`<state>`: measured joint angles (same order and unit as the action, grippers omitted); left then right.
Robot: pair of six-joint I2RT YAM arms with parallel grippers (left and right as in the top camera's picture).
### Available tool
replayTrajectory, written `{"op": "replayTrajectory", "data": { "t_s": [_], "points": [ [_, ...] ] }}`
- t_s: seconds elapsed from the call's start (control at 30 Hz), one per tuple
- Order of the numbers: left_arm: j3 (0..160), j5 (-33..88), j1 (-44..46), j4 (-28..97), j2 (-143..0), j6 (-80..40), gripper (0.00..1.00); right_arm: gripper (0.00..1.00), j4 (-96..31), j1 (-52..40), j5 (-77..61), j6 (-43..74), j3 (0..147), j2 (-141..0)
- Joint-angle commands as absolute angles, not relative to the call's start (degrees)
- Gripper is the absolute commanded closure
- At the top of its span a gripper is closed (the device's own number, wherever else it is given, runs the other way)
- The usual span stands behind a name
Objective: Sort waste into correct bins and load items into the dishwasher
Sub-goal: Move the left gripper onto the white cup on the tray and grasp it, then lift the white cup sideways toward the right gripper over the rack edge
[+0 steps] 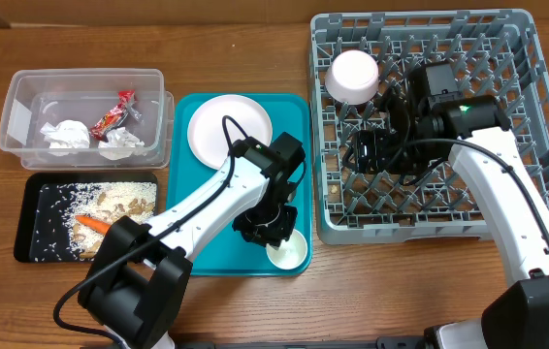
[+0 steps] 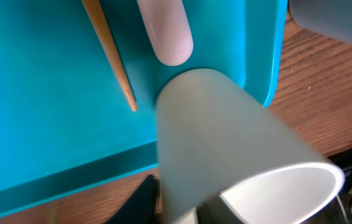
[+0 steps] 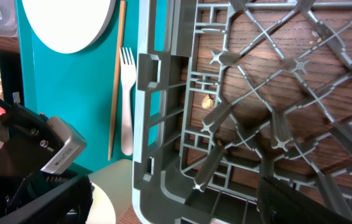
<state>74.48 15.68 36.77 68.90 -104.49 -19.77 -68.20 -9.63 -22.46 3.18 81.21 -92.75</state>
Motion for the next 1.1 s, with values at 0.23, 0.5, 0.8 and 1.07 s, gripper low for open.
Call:
{"op": "replayTrajectory", "data": {
  "t_s": [0.23,0.5,0.8,1.07],
  "points": [
    [73.9,16.1,37.2,69.8,-104.2,-20.1,0.96,0.12,-67.8,-9.7,-22.5,3.0,81.4,-91.4],
    [77.6,15.9,33.6,72.4,-104.1,-15.6,0.96,0.07,-68.1,-9.7,-22.5,3.0,81.4,-91.4],
    [92.2,24.0,20.5,77.4,-104.1,-1.2,0.96,0.07,-69.1,-9.7,-22.5,3.0,81.4,-91.4],
    [94.2,53.3,8.9,76.0,-104.1,15.6,0.96,0.02,-70.2,-9.7,-25.0,2.0,81.4,-91.4]
  ]
}}
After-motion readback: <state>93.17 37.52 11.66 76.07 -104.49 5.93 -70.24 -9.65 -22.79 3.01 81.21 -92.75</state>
